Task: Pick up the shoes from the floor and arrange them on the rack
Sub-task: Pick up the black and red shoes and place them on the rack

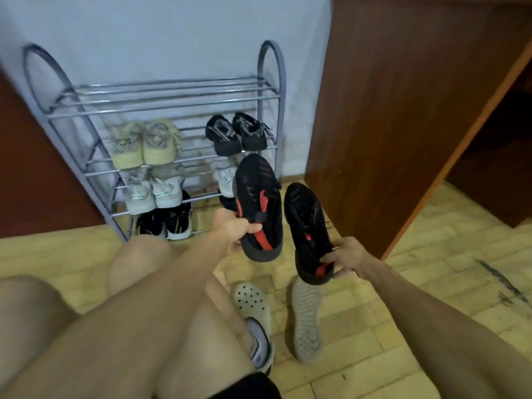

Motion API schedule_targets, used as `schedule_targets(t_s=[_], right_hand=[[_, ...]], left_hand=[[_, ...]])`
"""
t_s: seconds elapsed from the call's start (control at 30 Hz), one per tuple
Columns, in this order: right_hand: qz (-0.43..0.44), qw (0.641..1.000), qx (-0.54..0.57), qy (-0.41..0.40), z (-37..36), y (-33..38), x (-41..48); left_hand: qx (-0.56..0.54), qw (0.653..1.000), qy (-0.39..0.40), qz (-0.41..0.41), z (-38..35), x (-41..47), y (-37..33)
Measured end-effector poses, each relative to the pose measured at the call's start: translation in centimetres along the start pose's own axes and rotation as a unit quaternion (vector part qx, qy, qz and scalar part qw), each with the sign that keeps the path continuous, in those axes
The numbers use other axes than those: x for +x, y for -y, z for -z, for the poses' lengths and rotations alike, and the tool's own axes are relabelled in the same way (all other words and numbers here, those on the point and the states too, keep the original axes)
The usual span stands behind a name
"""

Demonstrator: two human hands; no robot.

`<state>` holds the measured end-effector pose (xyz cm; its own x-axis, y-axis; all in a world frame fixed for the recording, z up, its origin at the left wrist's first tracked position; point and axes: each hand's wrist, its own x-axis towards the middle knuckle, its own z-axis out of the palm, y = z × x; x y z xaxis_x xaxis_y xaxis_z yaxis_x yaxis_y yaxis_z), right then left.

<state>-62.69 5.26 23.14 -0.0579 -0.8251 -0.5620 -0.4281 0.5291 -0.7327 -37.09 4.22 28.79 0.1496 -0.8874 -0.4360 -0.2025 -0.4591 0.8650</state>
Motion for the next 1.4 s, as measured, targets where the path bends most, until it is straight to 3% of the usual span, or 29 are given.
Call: schedule_targets(t_s=[0.2,0.4,0.77,1.1,1.2,1.4], right_hand=[[0.123,0.992,-0.021,-0.002,-1.9,11.6,1.3],[0.191,0.981,0.031,-0.003,-4.0,21.6,2.1],[0.255,0.964,0.072,-0.032,-1.0,35.3,8.3],[0.247,0.963,0.077,-0.080,2.4,40.6,16.2],[0.247,0.958,0.071,-0.130,2.4,40.4,17.9],[0.257,0.957,0.050,-0.125,2.1,39.5,17.9]], left_hand=[[-0.039,0.994,-0.083,-0.057,10.1,0.5,-5.8],[-0.044,0.986,-0.132,-0.093,17.1,1.5,-11.5],[-0.099,0.987,-0.091,-0.091,16.0,12.5,-21.4],[-0.093,0.990,-0.065,-0.087,12.9,22.4,-26.1],[-0.094,0.988,-0.064,-0.101,12.3,23.5,-26.9],[0.024,0.991,-0.063,-0.115,12.1,23.4,-26.4]])
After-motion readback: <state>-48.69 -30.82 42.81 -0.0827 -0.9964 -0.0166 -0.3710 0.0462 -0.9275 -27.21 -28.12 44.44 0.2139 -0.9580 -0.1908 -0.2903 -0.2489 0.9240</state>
